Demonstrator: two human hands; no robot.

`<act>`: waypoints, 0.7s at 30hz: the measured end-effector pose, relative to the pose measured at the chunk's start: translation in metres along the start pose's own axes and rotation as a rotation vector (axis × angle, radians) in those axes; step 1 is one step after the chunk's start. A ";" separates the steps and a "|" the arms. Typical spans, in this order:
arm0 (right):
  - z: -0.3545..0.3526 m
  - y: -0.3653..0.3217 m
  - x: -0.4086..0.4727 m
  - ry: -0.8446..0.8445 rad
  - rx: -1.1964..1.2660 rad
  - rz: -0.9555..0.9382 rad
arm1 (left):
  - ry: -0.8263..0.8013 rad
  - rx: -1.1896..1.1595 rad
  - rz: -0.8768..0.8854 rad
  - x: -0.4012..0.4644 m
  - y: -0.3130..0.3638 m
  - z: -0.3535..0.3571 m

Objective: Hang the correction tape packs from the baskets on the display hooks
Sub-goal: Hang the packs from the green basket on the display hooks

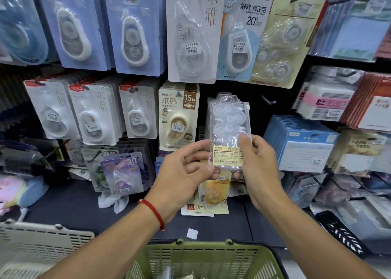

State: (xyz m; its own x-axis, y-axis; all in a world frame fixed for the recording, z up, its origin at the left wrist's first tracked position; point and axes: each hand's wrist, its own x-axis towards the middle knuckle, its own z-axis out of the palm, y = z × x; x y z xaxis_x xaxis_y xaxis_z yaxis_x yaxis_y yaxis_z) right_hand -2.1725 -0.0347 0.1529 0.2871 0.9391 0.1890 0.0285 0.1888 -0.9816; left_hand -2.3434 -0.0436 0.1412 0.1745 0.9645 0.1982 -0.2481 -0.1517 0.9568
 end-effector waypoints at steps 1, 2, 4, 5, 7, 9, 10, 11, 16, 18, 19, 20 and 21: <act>-0.001 0.000 0.002 -0.010 0.009 0.013 | 0.003 0.000 -0.002 0.001 -0.001 0.000; -0.003 0.000 0.003 -0.024 0.015 0.030 | 0.004 0.004 -0.004 0.002 -0.001 -0.001; -0.005 0.003 0.006 -0.047 -0.055 0.049 | -0.001 0.054 -0.022 0.003 -0.004 -0.003; -0.007 0.006 0.008 -0.055 -0.157 0.040 | -0.010 0.125 -0.031 0.004 -0.005 -0.004; -0.013 0.016 0.009 -0.079 -0.435 0.023 | -0.013 0.418 0.003 0.004 -0.009 -0.009; -0.018 0.028 0.006 -0.105 -0.710 -0.012 | 0.029 0.749 0.106 0.007 -0.013 -0.018; -0.020 0.031 0.003 -0.096 -0.845 -0.101 | 0.065 0.864 0.169 0.010 -0.013 -0.023; -0.021 0.032 0.000 -0.076 -0.974 -0.255 | 0.099 0.951 0.228 0.013 -0.012 -0.028; -0.003 0.030 0.022 -0.211 -1.278 -0.684 | 0.175 1.218 0.353 0.028 -0.008 -0.037; 0.010 0.033 0.039 -0.220 -1.369 -0.605 | 0.150 1.273 0.339 0.029 -0.010 -0.039; 0.015 0.035 0.048 -0.207 -1.406 -0.581 | 0.139 1.289 0.336 0.028 -0.012 -0.040; 0.019 0.038 0.056 -0.190 -1.431 -0.568 | 0.133 1.299 0.336 0.029 -0.013 -0.042; 0.022 0.041 0.065 -0.177 -1.448 -0.558 | 0.129 1.306 0.336 0.029 -0.015 -0.044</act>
State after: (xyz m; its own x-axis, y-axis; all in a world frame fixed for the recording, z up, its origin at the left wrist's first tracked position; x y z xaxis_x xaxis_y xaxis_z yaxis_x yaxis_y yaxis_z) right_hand -2.1739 0.0406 0.1256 -0.1829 0.8876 0.4228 0.9823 0.1827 0.0413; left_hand -2.3766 -0.0042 0.1231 0.1776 0.8427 0.5082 0.8300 -0.4057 0.3827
